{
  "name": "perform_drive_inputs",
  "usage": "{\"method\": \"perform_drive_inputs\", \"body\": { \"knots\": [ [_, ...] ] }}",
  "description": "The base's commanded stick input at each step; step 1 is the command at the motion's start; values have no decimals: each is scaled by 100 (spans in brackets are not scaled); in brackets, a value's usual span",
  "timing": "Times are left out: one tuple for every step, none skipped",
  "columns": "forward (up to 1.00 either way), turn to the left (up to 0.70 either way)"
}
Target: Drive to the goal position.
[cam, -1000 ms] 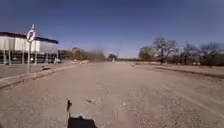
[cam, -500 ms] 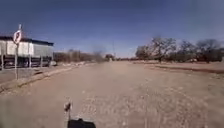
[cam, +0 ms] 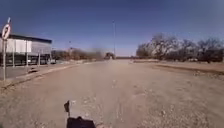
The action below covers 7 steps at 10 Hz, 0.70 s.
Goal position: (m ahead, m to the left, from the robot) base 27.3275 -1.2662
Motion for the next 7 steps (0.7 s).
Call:
{"method": "perform_drive_inputs", "body": {
  "knots": [
    [100,0],
    [100,0],
    [100,0],
    [100,0],
    [100,0],
    [100,0],
    [100,0]
  ]
}}
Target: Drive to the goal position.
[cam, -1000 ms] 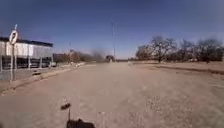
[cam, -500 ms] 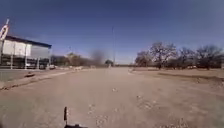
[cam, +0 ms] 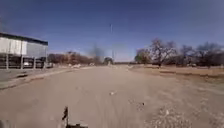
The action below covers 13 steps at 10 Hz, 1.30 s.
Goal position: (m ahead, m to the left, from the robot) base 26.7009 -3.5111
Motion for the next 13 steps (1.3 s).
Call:
{"method": "perform_drive_inputs", "body": {
  "knots": [
    [100,0],
    [100,0],
    [100,0],
    [100,0],
    [100,0],
    [100,0],
    [100,0],
    [100,0],
    [100,0],
    [100,0],
    [100,0],
    [100,0],
    [100,0]
  ]
}}
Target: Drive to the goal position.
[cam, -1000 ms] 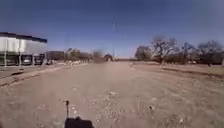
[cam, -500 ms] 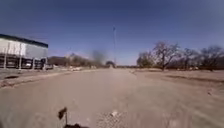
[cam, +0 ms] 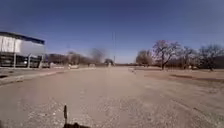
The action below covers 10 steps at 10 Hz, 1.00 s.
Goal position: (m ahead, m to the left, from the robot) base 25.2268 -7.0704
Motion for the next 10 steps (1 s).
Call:
{"method": "perform_drive_inputs", "body": {
  "knots": [
    [100,0],
    [100,0],
    [100,0],
    [100,0],
    [100,0],
    [100,0],
    [100,0],
    [100,0],
    [100,0],
    [100,0]
  ]
}}
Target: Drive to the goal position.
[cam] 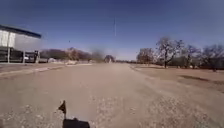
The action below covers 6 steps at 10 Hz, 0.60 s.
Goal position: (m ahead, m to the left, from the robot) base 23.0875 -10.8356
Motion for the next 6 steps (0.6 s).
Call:
{"method": "perform_drive_inputs", "body": {
  "knots": [
    [100,0],
    [100,0],
    [100,0],
    [100,0],
    [100,0],
    [100,0]
  ]
}}
